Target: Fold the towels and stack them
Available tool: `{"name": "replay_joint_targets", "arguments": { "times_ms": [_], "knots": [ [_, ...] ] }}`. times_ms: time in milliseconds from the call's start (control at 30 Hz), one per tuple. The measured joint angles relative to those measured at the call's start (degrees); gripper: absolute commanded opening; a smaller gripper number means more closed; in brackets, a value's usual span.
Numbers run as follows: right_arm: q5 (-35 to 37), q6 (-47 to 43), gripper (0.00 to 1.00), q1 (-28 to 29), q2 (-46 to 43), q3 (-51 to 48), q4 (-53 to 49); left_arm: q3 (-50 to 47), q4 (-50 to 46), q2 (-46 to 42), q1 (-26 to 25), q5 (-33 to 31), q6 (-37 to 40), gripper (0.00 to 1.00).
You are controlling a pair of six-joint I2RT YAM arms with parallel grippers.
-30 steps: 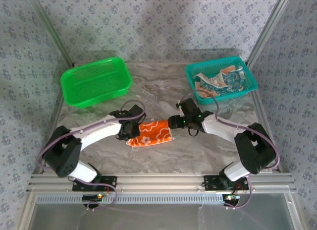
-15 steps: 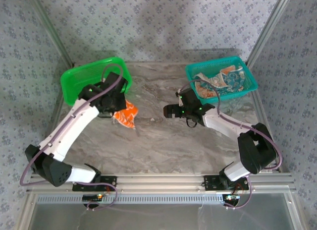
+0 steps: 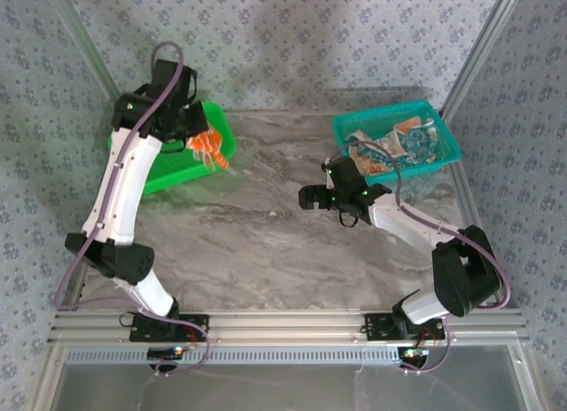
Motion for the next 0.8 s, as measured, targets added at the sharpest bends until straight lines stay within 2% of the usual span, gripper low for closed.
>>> {"name": "replay_joint_targets", "arguments": {
  "times_ms": [267, 500, 800],
  "knots": [
    [0.0, 0.0, 1.0, -0.7, -0.9, 0.0, -1.6, 21.6, -1.0, 15.8, 5.8, 2.3, 1.3, 0.0],
    [-0.1, 0.2, 1.0, -2.6, -1.6, -0.7, -3.2, 25.2, -0.9, 23.0, 10.8, 3.5, 1.9, 0.0],
    [-1.2, 0.2, 1.0, -5.5, -1.6, -0.8, -3.7, 26.4, -0.9, 29.4, 10.6, 3.6, 3.1, 0.0]
  ]
}}
